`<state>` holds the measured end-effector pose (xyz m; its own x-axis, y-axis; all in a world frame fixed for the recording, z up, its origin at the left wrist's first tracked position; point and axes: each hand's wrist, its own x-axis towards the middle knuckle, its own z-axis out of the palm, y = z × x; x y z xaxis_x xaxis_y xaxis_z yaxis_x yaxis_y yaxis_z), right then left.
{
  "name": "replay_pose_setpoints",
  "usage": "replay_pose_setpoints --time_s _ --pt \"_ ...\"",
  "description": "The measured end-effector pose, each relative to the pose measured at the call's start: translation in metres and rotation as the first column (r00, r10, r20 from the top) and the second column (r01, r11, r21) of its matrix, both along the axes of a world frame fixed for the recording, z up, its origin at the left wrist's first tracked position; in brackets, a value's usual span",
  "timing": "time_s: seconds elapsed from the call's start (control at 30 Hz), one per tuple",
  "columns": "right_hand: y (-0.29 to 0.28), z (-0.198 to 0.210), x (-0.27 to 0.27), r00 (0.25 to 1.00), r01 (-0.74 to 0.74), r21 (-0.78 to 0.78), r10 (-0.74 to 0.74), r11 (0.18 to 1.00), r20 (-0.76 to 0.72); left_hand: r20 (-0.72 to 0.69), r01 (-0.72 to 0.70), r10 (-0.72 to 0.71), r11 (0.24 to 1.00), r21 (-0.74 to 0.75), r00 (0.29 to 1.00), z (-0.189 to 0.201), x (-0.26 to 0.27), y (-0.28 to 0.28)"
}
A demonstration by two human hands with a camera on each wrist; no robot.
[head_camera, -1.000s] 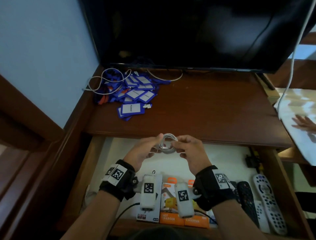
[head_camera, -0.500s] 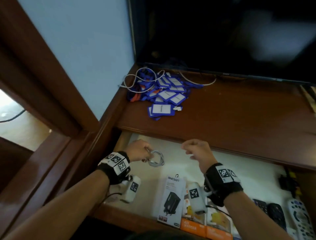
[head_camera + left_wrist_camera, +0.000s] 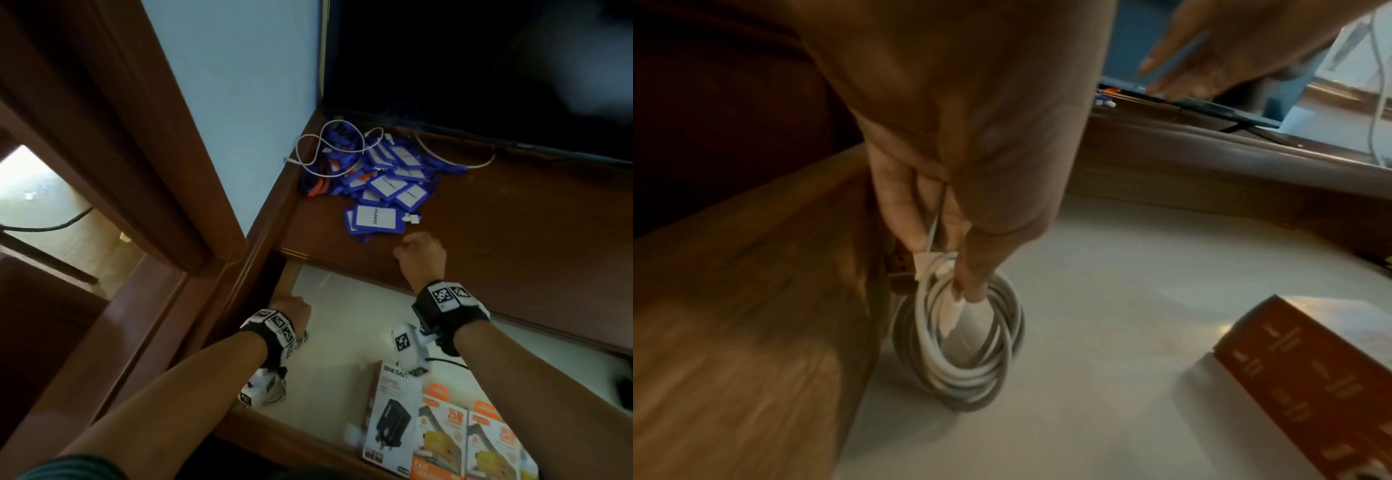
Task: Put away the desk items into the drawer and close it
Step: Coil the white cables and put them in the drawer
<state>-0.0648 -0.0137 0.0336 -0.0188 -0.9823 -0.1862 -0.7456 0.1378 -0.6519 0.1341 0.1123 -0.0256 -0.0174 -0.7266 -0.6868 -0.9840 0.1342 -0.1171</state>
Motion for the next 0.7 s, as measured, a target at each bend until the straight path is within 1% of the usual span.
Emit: replay_pose_setpoints --time_s 0.07,0.17,0.2,0.33,0.47,0.53,0.63,0.7 --pt "-0.012 0.005 0.018 0.992 -0.104 -0.061 0.099 0.993 -0.081 -0.008 0.041 -0.042 0.999 -0.023 0.999 -0.008 0.003 0.001" --pt "-0.033 0.022 0.051 0.98 -0.195 -0.138 0.188 0.971 -0.066 0.01 0.136 -0.135 0.987 -0.088 0.991 -0.016 0.008 0.005" --pt "-0.041 0.027 0.062 0.971 -0.236 -0.15 0.227 0.96 -0.074 0.015 0.155 -0.155 0.984 -0.088 0.988 -0.017 0.009 0.007" --pt "-0.069 0.038 0.103 0.911 -0.411 -0.132 0.404 0.902 -0.079 -0.02 0.228 -0.228 0.973 -0.023 0.973 -0.019 0.013 0.011" --pt "-0.085 0.042 0.154 0.843 -0.538 -0.108 0.53 0.836 -0.09 -0.064 0.282 -0.281 0.959 0.0 0.957 -0.019 0.021 0.011" --pt "-0.091 0.039 0.172 0.826 -0.562 -0.055 0.557 0.825 -0.087 -0.082 0.289 -0.287 0.957 0.005 0.954 -0.015 0.022 0.008" --pt "-0.094 0.032 0.188 0.862 -0.501 0.021 0.501 0.865 -0.078 -0.098 0.32 -0.319 0.947 0.0 0.943 -0.011 0.021 0.008" --pt "-0.093 0.027 0.192 0.87 -0.484 0.016 0.483 0.875 -0.096 -0.08 0.348 -0.345 0.937 0.026 0.935 -0.012 0.022 0.012"
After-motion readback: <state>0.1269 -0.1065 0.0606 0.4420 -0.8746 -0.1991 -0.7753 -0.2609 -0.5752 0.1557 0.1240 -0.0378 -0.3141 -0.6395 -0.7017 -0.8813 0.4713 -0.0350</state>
